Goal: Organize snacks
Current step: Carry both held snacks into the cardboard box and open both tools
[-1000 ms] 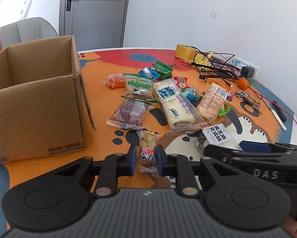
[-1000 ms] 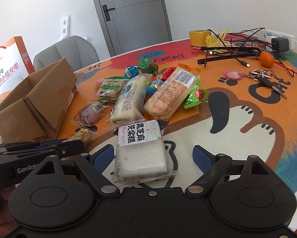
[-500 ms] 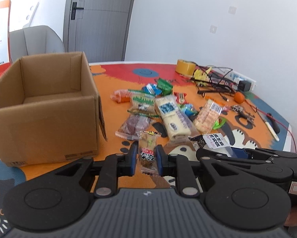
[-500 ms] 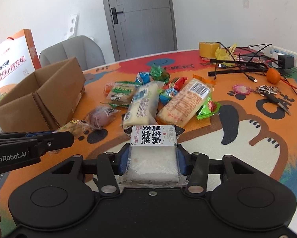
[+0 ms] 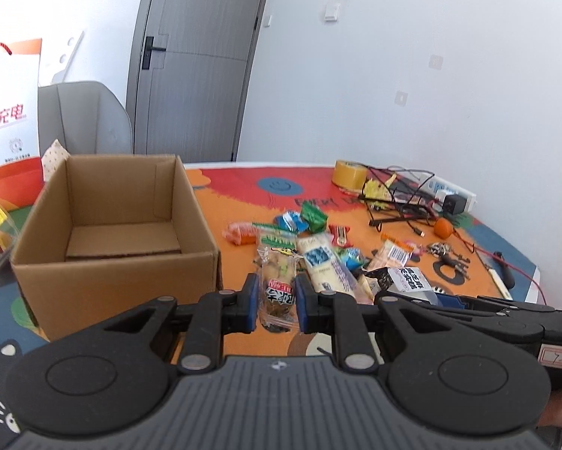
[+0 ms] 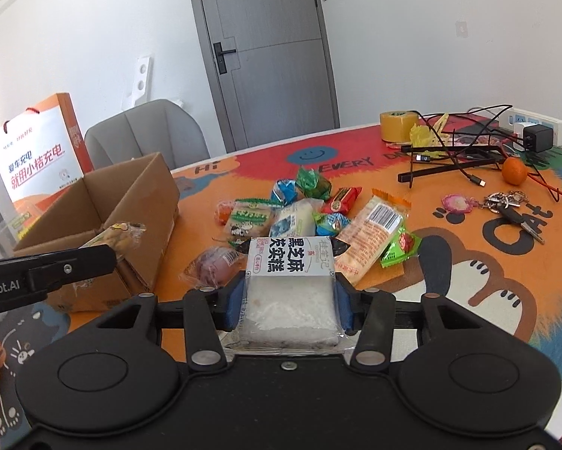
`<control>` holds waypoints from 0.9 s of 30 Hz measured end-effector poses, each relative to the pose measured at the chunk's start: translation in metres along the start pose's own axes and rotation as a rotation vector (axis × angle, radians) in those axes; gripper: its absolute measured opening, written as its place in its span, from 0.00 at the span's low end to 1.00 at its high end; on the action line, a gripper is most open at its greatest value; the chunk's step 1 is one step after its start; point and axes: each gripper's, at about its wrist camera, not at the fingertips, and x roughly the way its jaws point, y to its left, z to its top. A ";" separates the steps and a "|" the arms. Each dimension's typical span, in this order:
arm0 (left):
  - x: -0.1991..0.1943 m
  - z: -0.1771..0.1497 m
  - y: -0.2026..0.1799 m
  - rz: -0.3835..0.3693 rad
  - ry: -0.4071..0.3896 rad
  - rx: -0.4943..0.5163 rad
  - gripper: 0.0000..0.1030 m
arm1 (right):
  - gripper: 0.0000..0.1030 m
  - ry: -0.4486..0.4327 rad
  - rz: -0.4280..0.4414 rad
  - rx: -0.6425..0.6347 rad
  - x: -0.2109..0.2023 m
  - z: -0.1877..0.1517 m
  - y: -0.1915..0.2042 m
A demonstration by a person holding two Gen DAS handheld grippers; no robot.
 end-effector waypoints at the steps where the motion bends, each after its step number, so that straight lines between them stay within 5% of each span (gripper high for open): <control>1: -0.003 0.002 0.000 -0.001 -0.010 0.000 0.19 | 0.46 -0.006 0.005 -0.002 -0.002 0.002 0.001; 15: -0.032 0.031 0.029 0.053 -0.118 -0.028 0.19 | 0.46 -0.064 0.079 -0.020 -0.004 0.033 0.036; 27: -0.027 0.048 0.088 0.161 -0.132 -0.104 0.19 | 0.46 -0.059 0.169 -0.061 0.024 0.053 0.086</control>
